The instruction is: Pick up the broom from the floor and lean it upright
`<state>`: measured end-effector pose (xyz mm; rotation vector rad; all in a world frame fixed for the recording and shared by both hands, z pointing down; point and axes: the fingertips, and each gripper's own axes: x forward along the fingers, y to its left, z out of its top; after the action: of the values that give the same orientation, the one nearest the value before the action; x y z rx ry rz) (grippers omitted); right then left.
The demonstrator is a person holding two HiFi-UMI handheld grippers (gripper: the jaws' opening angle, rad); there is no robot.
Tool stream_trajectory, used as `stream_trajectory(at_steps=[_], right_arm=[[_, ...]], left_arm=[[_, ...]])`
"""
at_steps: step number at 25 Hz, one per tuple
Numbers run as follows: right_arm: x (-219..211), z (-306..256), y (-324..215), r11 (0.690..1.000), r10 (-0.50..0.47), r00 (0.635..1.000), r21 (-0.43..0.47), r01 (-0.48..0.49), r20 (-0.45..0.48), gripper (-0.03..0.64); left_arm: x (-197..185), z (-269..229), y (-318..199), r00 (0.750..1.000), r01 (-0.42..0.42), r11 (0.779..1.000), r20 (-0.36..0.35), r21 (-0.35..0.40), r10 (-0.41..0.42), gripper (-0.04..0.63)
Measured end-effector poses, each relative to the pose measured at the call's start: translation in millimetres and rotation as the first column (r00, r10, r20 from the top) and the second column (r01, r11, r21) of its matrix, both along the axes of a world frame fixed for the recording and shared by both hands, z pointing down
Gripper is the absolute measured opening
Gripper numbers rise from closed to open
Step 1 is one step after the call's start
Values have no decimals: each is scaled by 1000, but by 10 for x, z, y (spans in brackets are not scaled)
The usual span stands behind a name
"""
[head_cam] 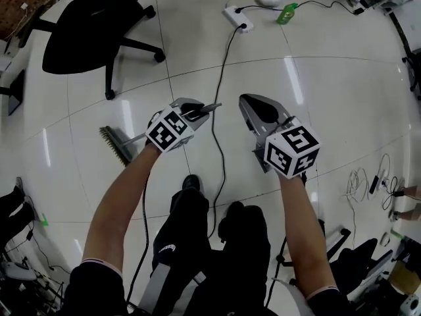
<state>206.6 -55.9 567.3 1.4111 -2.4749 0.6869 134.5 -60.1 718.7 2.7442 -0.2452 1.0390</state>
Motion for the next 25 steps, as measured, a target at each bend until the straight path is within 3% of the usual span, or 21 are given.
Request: stream_trajectory(at_steps=[7, 12, 21, 25], right_arm=[[-527, -947, -28, 997, -78, 997, -15, 77, -21, 3], [-1049, -1572, -29, 991, -135, 990, -20, 134, -30, 3], [-1978, -2392, -85, 973, -230, 971, -9, 230, -59, 3], [-2393, -2702, -183, 959, -278, 957, 34, 282, -81, 3]], left_arm=[[-657, -1051, -221, 989, 149, 987, -22, 68, -148, 100], [-1311, -1668, -352, 961, 277, 954, -26, 118, -276, 91], [-2635, -2481, -385, 834, 551, 830, -63, 85, -548, 89], [-3124, -2772, -318, 755, 654, 754, -115, 58, -646, 91]])
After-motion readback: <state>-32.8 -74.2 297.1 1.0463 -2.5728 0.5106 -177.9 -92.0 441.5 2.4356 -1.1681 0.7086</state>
